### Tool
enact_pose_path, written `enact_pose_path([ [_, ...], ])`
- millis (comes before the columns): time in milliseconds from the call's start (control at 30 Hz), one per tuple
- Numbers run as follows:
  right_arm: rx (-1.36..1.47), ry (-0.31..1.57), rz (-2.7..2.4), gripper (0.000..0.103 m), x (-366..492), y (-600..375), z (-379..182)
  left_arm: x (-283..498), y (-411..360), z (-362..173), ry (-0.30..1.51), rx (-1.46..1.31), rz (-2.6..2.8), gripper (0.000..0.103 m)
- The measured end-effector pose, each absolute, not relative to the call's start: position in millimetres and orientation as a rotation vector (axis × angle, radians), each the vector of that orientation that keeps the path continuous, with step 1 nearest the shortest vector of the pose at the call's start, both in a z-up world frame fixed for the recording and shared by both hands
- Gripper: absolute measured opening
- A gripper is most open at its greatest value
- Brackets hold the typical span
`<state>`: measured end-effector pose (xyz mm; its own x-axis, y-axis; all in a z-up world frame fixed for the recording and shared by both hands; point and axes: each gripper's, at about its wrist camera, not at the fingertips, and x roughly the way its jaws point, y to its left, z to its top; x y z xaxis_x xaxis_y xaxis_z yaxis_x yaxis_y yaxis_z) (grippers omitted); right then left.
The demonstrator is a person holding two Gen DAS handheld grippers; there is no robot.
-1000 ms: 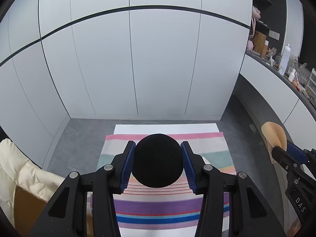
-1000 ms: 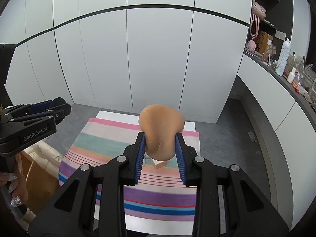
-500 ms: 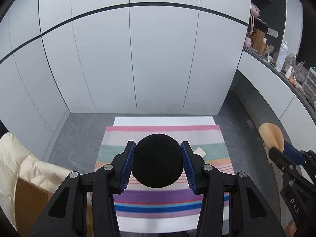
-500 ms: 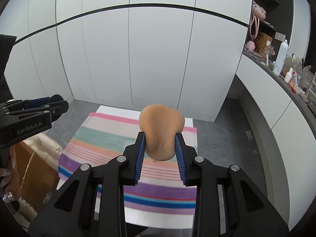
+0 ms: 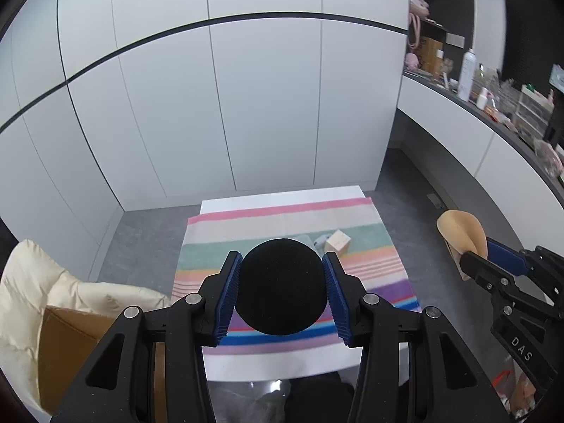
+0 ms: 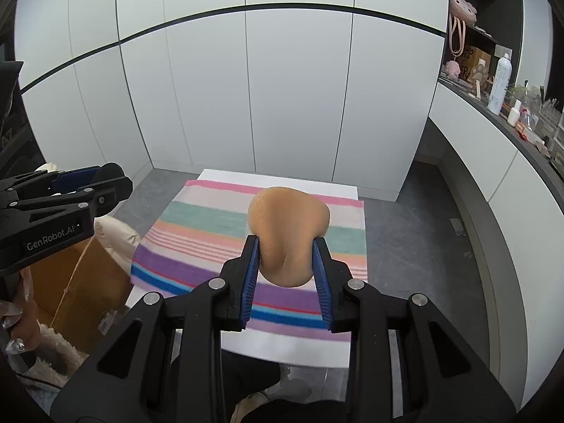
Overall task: Organize objects
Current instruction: 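Lift the compact and sponge and carry both toward the cardboard box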
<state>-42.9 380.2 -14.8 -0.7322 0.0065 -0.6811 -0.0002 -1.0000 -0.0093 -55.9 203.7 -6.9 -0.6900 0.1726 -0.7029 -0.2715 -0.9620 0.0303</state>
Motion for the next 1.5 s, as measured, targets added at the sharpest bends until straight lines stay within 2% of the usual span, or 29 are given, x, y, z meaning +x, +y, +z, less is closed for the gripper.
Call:
enact_pose_path([
  [367, -1.227, 0.110, 2.880, 0.031, 21, 391, -37, 6, 202, -18, 0.203, -1.103, 2.638, 0.048],
  [700, -1.355, 0.210, 2.830, 0.031, 69, 401, -64, 34, 190, -55, 0.174, -1.244, 2.574, 0.048],
  [933, -1.307, 0.140, 2.819, 0.031, 73, 397, -62, 34, 185, -64, 0.147, -1.281, 2.567, 0.048],
  [1500, -1.376, 0.120, 2.893, 0.031, 56, 370, -69, 31, 146, -78, 0.073, -1.389, 2.600, 0.048],
])
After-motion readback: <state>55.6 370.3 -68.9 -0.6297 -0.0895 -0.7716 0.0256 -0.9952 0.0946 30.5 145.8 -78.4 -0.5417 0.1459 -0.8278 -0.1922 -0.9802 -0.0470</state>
